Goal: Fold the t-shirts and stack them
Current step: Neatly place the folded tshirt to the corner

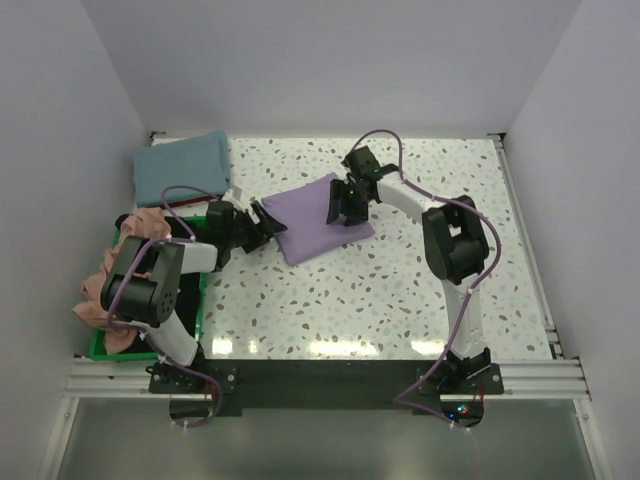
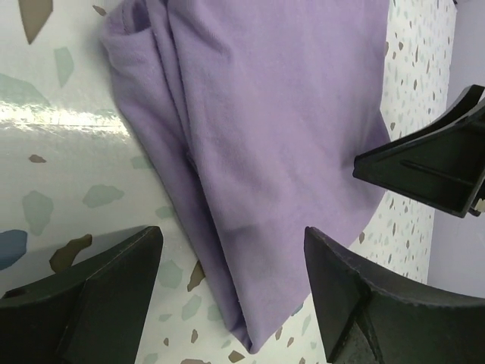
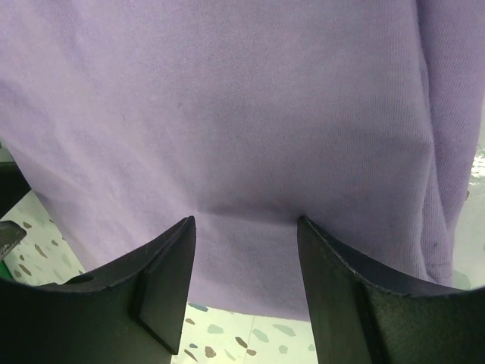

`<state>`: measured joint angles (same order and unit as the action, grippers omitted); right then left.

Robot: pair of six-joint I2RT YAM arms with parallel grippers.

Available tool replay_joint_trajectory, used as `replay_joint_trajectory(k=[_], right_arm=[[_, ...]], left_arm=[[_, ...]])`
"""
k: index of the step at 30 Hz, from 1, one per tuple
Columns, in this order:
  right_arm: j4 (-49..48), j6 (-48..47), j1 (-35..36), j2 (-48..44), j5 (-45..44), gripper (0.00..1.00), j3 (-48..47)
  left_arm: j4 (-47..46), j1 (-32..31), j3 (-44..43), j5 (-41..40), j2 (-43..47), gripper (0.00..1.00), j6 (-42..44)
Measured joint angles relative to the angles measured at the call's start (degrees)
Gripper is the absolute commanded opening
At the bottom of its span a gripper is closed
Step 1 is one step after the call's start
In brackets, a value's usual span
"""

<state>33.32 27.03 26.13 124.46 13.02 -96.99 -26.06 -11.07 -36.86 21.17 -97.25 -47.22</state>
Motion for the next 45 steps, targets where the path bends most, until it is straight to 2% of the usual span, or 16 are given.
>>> replay_joint_trajectory(k=[9,14,17,18,20,21,23,24,27,37,45], right_arm=[[0.0,0.02,0.0,0.0,0.02,0.59,0.0],[0.0,0.22,0.0,0.0,0.04,0.59,0.0],[0.0,0.33,0.0,0.0,0.07,0.59,0.0],[0.0,0.33,0.0,0.0,0.07,0.59,0.0],[0.0,0.35,0.0,0.0,0.09,0.59,0.02],[0.0,0.35,0.0,0.0,0.11,0.59,0.07],[-0.07,0.35,0.0,0.0,0.22,0.59,0.28],[-0.09,0.35,0.0,0.0,0.26,0.59,0.39],[-0.17,0.35,0.0,0.0,0.57,0.59,0.9],[0.55,0.09,0.07,-0.76,1.6,0.61,1.92],[3.04,-0.85,0.07,-4.68,1.09,0.62,4.35]], left_arm=[[-2.05,-1.01,-0.7,-2.58,-1.46,0.82,-0.85],[-4.81,-2.99,-3.1,-3.32,-4.92,0.78,-1.77],[-5.18,-4.11,-4.37,-3.96,-6.36,0.66,-1.86],[-4.98,-4.31,-4.55,-4.31,-6.6,0.55,-1.86],[-3.34,-4.44,-5.05,-5.68,-6.82,0.45,-1.73],[-2.14,-4.44,-5.46,-6.32,-6.95,0.36,-1.46],[0.85,-4.48,-6.6,-7.87,-7.02,0.27,-0.7],[2.71,-4.48,-7.34,-8.46,-7.04,0.16,0.0],[7.5,-4.68,-9.7,-9.99,-7.23,0.0,1.49],[26.58,-5.31,-23.47,-15.93,-10.27,0.0,12.7],[42.91,-5.33,-37.88,-26.43,-14.73,0.0,24.94]])
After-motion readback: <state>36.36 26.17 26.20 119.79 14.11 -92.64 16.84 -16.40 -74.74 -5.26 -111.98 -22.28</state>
